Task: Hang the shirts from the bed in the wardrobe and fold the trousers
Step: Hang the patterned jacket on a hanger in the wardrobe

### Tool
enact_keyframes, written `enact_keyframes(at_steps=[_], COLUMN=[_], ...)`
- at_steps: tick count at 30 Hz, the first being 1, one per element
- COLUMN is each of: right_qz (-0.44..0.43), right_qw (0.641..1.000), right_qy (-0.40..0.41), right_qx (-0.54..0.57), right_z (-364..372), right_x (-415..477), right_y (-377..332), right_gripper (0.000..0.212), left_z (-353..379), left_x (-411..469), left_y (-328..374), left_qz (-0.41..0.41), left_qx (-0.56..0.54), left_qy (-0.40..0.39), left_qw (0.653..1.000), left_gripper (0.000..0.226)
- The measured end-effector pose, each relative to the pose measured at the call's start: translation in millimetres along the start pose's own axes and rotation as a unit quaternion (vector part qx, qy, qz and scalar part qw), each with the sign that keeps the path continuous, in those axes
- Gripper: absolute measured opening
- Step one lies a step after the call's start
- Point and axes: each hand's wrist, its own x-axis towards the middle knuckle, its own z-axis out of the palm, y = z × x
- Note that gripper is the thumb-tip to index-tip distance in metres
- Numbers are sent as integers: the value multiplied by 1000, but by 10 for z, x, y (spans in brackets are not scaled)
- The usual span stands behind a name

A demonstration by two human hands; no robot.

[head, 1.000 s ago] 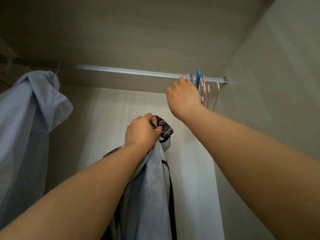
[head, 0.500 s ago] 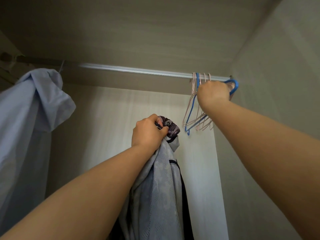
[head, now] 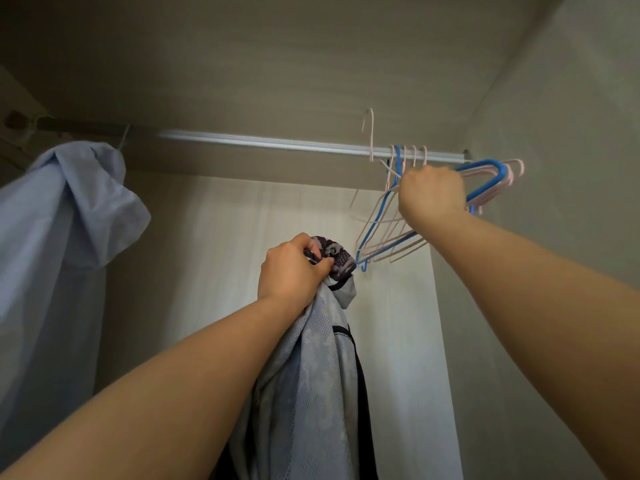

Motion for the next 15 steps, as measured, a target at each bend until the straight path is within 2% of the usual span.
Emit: enact_keyframes(at_steps=[6, 11, 15], right_qz=[-75, -120, -103], right_qw=[995, 990, 988], right_qy=[63, 45, 0], right_qx=[29, 63, 111], right_z=[-98, -14, 194], right_x=[-303, -867, -1425], right_y=[-77, -197, -362], right_gripper=[26, 25, 25], left_z=[-87, -88, -79], left_x=[-90, -351, -744], left_y=[-213, -454, -770], left_qz=[-10, -41, -79], left_qx=[5, 13, 38], left_qy=[13, -3, -17], left_qw=[1000, 999, 996], left_gripper=[30, 30, 28])
